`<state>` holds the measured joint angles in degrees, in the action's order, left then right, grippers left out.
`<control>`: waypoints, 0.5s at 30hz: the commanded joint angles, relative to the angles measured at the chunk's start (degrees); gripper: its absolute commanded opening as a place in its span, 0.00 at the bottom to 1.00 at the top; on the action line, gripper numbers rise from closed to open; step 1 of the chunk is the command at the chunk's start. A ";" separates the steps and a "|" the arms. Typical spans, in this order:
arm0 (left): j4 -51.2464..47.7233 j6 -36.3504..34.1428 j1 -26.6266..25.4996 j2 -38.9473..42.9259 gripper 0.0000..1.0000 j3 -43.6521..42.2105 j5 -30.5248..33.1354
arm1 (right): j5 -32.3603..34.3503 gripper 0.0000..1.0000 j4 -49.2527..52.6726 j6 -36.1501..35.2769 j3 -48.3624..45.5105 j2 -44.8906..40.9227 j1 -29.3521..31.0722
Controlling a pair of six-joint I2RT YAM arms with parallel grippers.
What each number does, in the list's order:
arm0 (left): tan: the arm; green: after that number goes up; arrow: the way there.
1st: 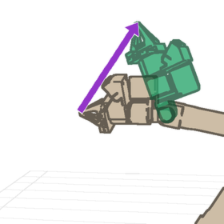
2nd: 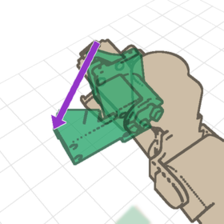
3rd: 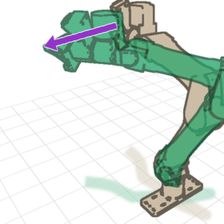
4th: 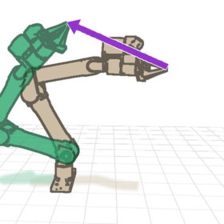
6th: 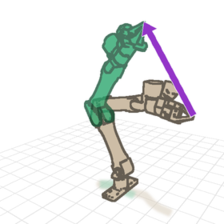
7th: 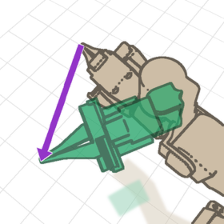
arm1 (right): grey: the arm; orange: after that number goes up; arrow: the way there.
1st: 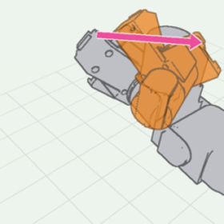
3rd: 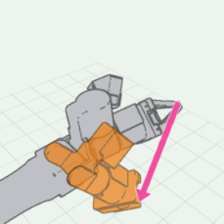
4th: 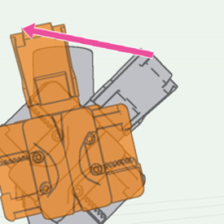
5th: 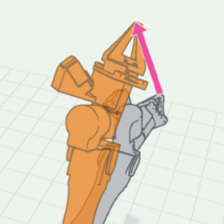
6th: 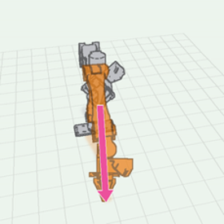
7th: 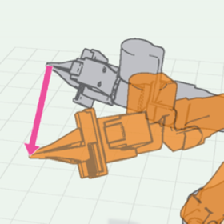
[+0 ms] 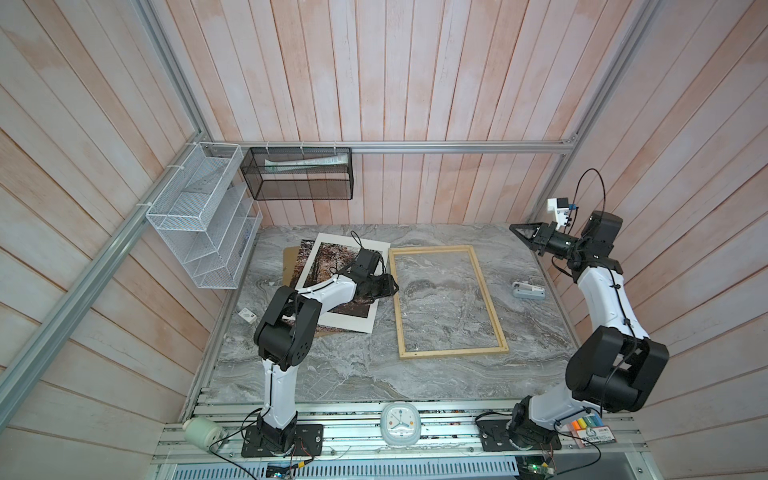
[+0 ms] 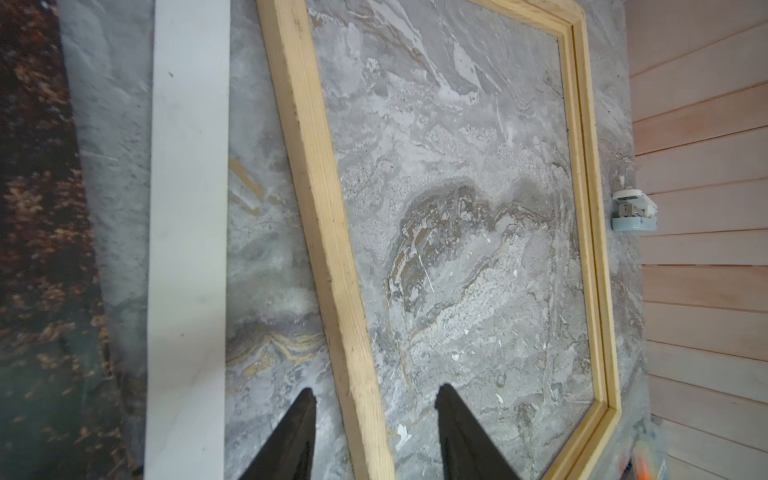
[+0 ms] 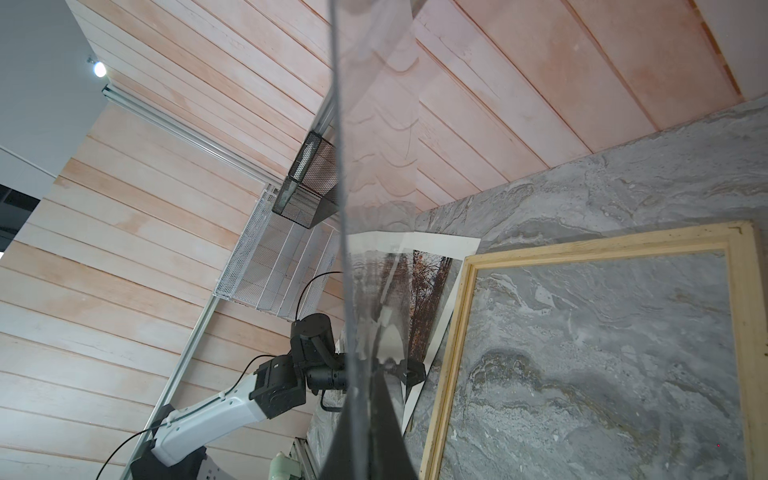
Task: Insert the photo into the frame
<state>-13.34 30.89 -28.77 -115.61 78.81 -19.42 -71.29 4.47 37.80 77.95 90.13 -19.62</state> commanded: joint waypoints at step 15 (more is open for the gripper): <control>-4.55 -7.09 -0.86 -7.14 0.39 6.32 1.37 | -0.39 0.00 -0.74 -0.43 -8.48 -5.26 -2.47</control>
<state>-17.87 25.15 -29.54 -121.12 83.26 -17.43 -70.59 5.85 37.28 70.57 87.31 -21.69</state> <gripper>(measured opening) 0.407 0.043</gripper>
